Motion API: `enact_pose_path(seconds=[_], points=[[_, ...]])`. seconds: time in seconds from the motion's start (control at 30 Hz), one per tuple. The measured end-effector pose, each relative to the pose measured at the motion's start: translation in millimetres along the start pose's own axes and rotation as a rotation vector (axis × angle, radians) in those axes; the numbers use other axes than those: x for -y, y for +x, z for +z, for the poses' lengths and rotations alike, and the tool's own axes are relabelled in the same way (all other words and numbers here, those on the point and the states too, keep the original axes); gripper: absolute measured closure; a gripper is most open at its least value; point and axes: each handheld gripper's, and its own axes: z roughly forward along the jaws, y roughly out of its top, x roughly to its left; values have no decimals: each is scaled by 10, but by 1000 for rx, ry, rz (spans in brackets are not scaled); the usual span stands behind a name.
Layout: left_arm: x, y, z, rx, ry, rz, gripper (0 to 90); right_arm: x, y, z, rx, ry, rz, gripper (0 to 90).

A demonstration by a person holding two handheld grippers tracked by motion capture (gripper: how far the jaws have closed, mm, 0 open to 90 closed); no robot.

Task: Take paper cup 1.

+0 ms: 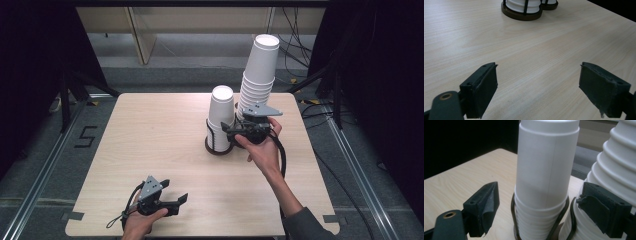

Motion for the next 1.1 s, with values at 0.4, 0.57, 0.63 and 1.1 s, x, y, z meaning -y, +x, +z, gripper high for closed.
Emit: enact_pose_path(seconds=[0.4, 0.57, 0.63, 1.1], points=[[-1, -2, -3, 5, 1, 5, 147, -183, 66, 248, 68, 7, -15, 163], [3, -21, 1, 3, 9, 6, 146, -248, 92, 349, 75, 0, 0, 155], [1, -24, -1, 4, 10, 9, 147, -275, 89, 388, 78, 10, 3, 156], [2, -22, 0, 5, 9, 7, 147, -331, 49, 572, 104, 19, 40, 164]])
